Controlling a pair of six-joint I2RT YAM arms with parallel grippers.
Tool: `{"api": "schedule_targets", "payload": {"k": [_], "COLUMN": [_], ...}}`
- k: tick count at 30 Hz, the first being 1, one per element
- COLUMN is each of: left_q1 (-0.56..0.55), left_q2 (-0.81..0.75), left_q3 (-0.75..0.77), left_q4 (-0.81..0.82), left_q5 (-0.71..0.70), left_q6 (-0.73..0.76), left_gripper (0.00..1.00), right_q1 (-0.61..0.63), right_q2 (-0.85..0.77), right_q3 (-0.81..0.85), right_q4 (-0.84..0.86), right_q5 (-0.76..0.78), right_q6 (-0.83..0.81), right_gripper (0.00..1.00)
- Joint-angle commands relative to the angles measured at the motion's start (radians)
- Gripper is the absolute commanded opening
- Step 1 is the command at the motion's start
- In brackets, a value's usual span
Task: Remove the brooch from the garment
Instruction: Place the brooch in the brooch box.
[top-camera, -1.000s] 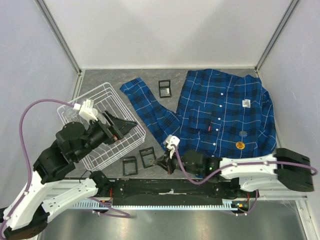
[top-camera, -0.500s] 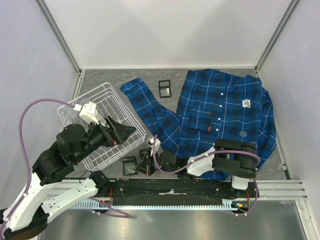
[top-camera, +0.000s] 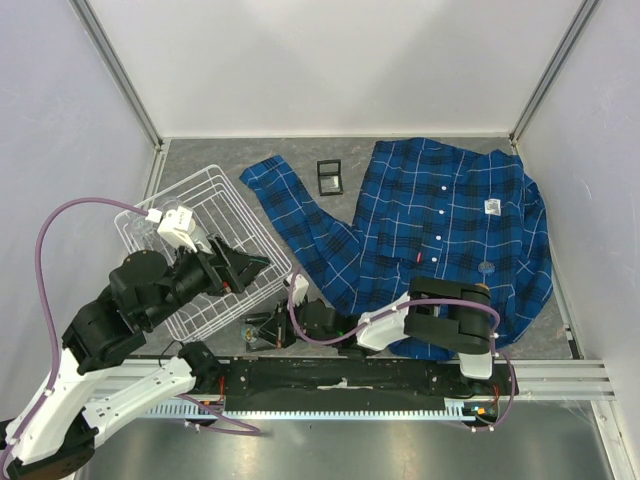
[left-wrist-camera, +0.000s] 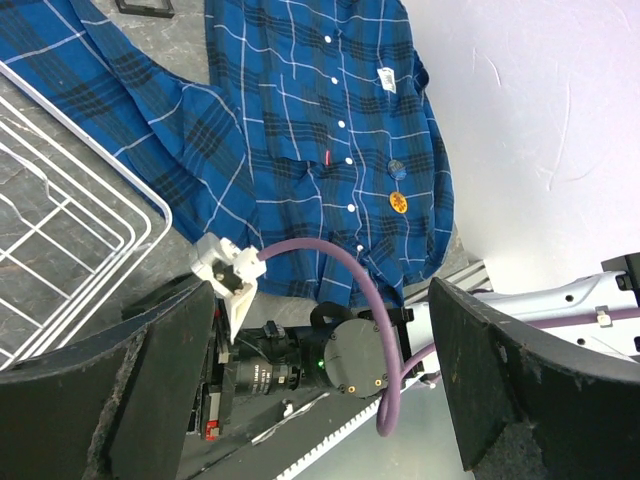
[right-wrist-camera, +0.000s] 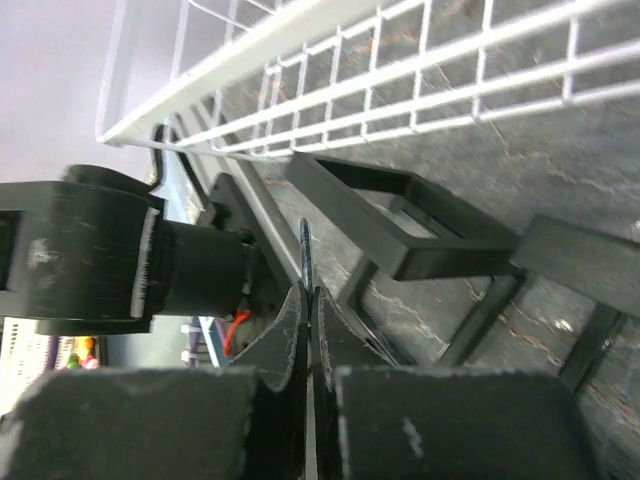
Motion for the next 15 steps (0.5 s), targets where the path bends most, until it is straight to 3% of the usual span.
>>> {"api": "schedule_targets", "payload": {"k": [1,15], "left_q1": [0.004,0.004], "left_q2": [-0.008,-0.008], "left_q3": [-0.005,-0.009], "left_q4": [0.017,0.023], "left_q5": [0.012,0.022], "left_q6": [0.060,0.066], "left_gripper": [0.93,0.93], "right_q1": [0.019,0.020], "right_q2": [0.036,0.037], "right_q3": [0.054,0.067], "right_q4": [-0.066,-0.145], "right_q5": [0.042,0.078], "right_q6": [0.024,0.024], "right_gripper": [0.00,0.05]}}
